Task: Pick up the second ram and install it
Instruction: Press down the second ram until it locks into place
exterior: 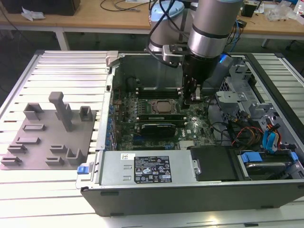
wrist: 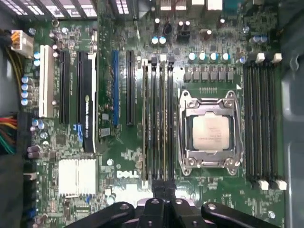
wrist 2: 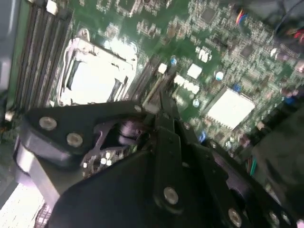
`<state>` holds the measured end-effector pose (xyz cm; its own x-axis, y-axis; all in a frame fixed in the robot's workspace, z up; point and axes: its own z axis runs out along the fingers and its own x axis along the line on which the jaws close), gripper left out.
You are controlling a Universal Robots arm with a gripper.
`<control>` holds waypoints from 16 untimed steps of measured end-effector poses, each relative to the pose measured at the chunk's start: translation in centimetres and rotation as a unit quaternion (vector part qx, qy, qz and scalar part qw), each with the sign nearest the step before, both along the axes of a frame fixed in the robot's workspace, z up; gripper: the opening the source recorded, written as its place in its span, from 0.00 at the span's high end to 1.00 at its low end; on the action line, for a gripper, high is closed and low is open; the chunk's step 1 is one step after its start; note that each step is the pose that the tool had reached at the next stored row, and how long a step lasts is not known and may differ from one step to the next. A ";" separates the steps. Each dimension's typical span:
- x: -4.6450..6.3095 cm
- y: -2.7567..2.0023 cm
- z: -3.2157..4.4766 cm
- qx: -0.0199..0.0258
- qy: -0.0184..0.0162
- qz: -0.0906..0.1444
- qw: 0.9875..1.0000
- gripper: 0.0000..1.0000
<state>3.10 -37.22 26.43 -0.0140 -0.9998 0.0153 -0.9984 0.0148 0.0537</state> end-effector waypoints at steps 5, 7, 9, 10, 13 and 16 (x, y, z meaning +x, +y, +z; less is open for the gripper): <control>-0.2 0.37 -2.09 0.001 0.000 0.000 1.000 0.92; -0.2 0.61 -2.76 0.002 0.000 0.000 1.000 0.92; -0.2 0.65 -3.48 0.002 0.000 0.000 1.000 0.92; -0.2 0.65 -3.79 0.002 0.000 0.000 1.000 0.92; -0.3 0.67 -3.02 0.003 -0.001 0.000 1.000 0.92; -1.8 0.66 -2.96 0.003 -0.003 0.000 1.000 0.92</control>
<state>1.26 -36.55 23.46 -0.0142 -0.9999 0.0093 -0.9988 0.0146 0.0475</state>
